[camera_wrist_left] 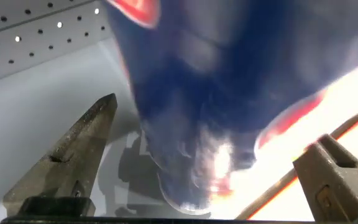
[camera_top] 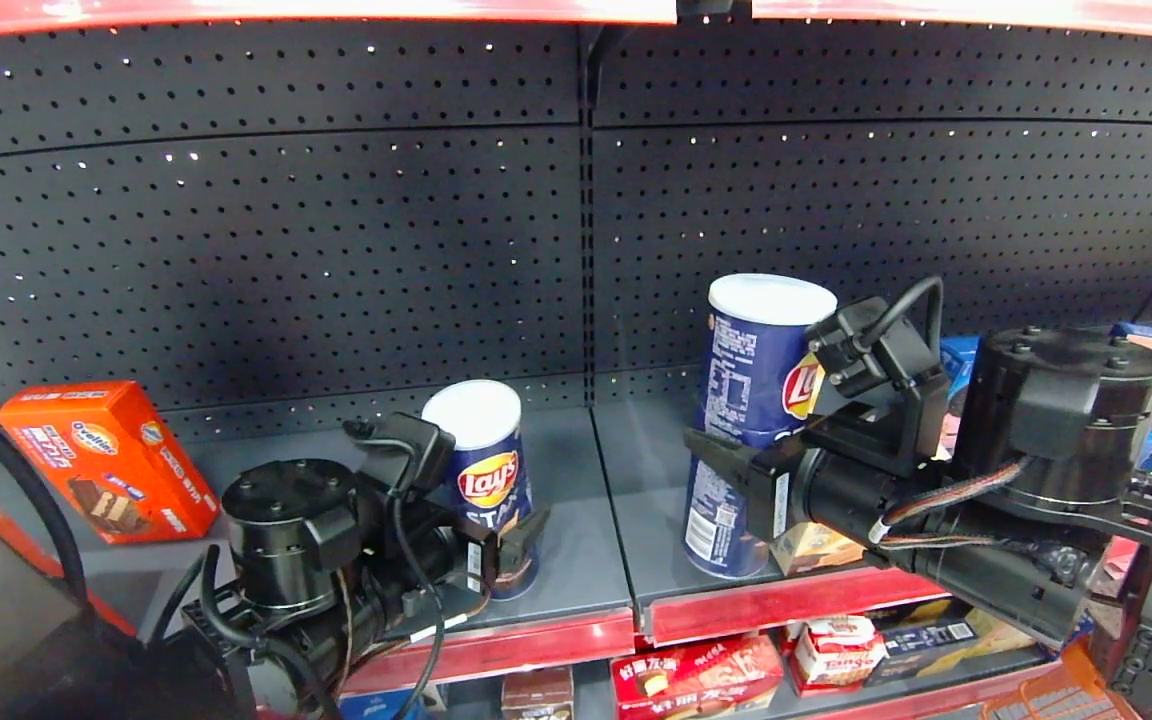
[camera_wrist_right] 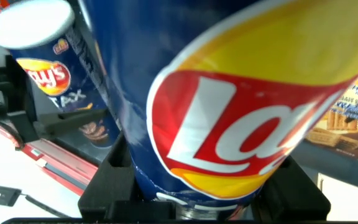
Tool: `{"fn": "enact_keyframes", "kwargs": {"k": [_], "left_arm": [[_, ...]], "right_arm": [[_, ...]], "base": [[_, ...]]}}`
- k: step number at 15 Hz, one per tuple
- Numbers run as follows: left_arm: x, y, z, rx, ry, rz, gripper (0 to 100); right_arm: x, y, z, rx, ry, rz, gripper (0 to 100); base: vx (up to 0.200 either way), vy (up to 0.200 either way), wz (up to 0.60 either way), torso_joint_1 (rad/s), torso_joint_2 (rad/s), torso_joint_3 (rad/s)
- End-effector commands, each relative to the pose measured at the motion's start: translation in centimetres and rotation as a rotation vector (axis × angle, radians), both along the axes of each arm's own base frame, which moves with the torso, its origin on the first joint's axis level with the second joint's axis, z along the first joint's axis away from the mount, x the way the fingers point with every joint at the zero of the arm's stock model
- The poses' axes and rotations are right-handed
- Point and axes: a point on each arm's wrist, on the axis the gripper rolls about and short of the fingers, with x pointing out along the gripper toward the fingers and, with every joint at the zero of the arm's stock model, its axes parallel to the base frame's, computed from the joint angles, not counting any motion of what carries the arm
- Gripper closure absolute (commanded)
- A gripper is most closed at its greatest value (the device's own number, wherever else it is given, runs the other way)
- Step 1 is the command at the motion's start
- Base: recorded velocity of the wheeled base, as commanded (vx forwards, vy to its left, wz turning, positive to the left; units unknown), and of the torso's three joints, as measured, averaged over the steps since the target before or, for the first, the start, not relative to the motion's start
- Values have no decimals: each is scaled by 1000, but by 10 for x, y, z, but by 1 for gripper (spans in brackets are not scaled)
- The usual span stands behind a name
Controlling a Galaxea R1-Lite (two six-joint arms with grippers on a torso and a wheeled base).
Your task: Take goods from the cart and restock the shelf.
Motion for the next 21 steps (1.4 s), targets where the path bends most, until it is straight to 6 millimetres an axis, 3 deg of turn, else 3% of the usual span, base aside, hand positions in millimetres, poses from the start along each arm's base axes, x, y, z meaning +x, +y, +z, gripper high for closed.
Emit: {"fn": "enact_keyframes", "kwargs": {"k": [1,4,8,9,13,17,21], "left_arm": [[-12,8,3,0,0,4,0],[-30,35,17,-16,-31,59,0],[-53,55,35,-48,-92,94,0],[-68,63,42,-62,-120,103,0],[-103,79,42,-51,-96,104,0],[-104,82,37,-33,-76,120,0],[-85,85,26,65,-13,205,0]], "right_arm": [[-2,-2,-2,-4,4,0,100],[-1,-4,-2,-5,5,-8,100],[0,-4,-2,-4,4,-13,100],[0,-5,-2,-5,5,-16,100],[1,-5,-2,-3,5,-19,100],[1,-5,-2,-4,6,-19,100],[2,-5,-1,-2,2,-20,100]], "base": [[0,0,0,0,0,0],[0,0,0,0,0,0],[0,0,0,0,0,0],[0,0,0,0,0,0],[0,0,0,0,0,0],[0,0,0,0,0,0],[0,0,0,0,0,0]]}}
